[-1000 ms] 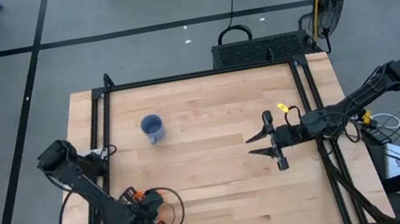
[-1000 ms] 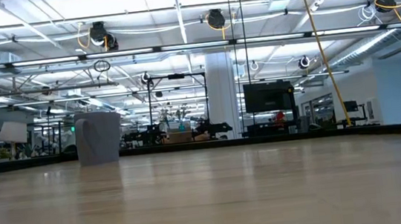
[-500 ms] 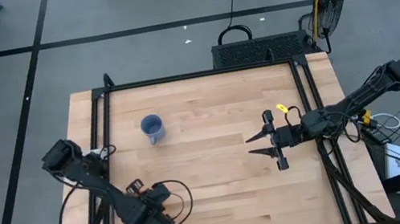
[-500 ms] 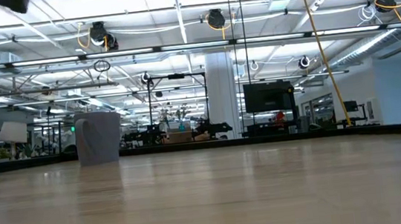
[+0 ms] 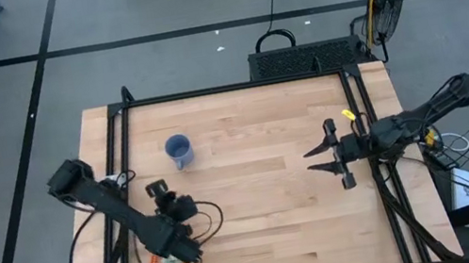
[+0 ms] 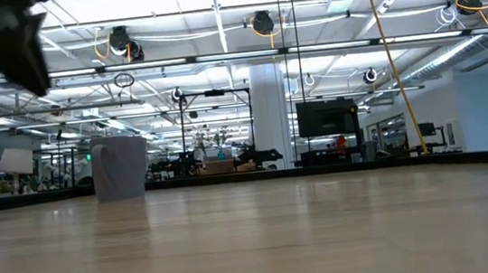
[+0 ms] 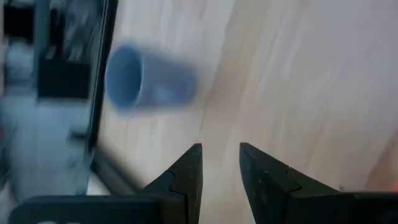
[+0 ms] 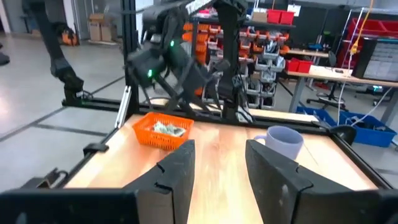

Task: Pick and place Stevia / Truvia into bins
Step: Return to Home Position

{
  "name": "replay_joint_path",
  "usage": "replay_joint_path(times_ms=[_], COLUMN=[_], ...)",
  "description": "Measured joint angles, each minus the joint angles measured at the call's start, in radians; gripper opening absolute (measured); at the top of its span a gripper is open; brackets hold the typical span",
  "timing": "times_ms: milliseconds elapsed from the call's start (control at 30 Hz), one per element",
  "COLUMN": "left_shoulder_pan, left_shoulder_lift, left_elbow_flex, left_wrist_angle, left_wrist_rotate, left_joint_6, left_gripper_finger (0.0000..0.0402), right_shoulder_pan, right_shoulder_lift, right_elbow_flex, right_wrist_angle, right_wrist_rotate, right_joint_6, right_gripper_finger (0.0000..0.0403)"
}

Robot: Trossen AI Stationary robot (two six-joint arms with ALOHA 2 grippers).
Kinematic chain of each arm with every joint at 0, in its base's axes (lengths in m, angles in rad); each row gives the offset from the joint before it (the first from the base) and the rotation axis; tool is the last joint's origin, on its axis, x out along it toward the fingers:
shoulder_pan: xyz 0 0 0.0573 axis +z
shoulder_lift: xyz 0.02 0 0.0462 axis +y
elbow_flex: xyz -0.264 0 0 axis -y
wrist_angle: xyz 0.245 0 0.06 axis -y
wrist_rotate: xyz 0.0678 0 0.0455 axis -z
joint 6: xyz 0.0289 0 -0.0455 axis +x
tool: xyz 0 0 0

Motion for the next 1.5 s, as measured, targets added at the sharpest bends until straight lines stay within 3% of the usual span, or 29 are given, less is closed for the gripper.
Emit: replay_joint_path(times_ms=[200, 500, 767, 1000, 1167, 1300, 1500], left_shoulder_pan=[0.026, 0.013, 0.014, 0.014, 0.013, 0.012, -0.009], left_shoulder_lift=[-0.228, -0.655, -0.859, -0.991, -1.129, -1.245, -1.4], left_elbow_flex=[-0.024, -0.056, -0.062, -0.083, -0.215, -0.416, -0.653], left_wrist_angle=[0.005, 0.004, 0.008, 0.009, 0.017, 0.18, 0.664], left_wrist_rotate=[-0.116, -0.353, -0.341, -0.341, -0.344, -0.349, -0.346], left_joint_6=[0.059, 0.06, 0.049, 0.042, -0.04, -0.004, 0.423], left_gripper_finger=[0.0113, 0.0113, 0.0113, 0.0113, 0.0113, 0.0113, 0.0113], right_shoulder_pan=[0.0, 0.0, 0.0, 0.0, 0.0, 0.0, 0.0], right_shoulder_lift=[-0.096, -0.109, -0.109, -0.157, -0.213, -0.233, -0.233], right_elbow_flex=[0.0, -0.004, -0.027, -0.027, -0.027, -0.027, -0.027], right_wrist_angle=[-0.082, -0.082, -0.077, -0.091, -0.172, -0.2, -0.202], right_wrist_rotate=[-0.001, -0.003, -0.002, -0.005, -0.007, -0.006, -0.006], right_joint_6=[-0.002, 0.006, -0.106, 0.08, 0.091, 0.092, 0.087], right_gripper_finger=[0.0134, 0.0134, 0.0134, 0.0134, 0.0134, 0.0134, 0.0134])
